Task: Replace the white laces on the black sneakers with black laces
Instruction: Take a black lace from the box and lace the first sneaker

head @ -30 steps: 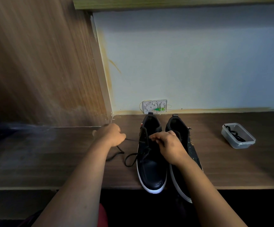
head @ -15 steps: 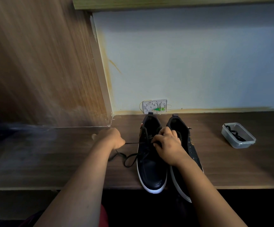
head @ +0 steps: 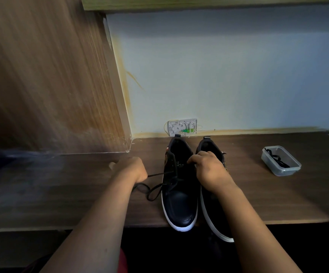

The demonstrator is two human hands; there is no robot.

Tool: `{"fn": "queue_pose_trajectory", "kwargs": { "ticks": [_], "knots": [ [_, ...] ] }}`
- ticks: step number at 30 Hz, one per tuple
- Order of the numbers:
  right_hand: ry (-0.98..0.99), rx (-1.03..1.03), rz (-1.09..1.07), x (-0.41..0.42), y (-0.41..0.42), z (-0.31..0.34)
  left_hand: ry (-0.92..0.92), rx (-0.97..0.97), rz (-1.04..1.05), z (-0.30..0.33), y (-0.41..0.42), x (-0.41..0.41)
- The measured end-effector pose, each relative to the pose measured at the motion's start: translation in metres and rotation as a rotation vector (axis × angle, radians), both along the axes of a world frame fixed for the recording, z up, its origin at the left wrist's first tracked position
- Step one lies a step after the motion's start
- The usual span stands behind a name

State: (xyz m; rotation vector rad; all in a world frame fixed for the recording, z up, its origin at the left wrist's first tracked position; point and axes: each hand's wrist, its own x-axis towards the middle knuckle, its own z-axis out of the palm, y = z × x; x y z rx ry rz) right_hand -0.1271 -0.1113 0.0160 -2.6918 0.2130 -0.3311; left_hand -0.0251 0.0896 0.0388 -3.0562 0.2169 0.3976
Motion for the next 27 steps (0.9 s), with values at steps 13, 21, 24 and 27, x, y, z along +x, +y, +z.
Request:
{"fn": "queue_pose_trajectory", "kwargs": {
  "ticks": [13,21,24,27],
  "knots": [
    [0.113,0.985,-0.166,-0.011,-0.017,0.007,-0.172,-0.479,-0.620,-0.015,-0.067,-0.027],
    [0.184,0.810,-0.137,-0.003,-0.028,0.012,0.309,-0.470,-0.620,0.007,-0.074,-0.015],
    [0.177,0.843,-0.142,-0.004,-0.029,0.009,0.365,-0.579,-0.541,0.006,-0.074,-0.013],
    [0.125,0.893,-0.138,-0.008,-0.028,0.002,0.371,-0.628,-0.504,0.005,-0.073,-0.011]
  ]
}}
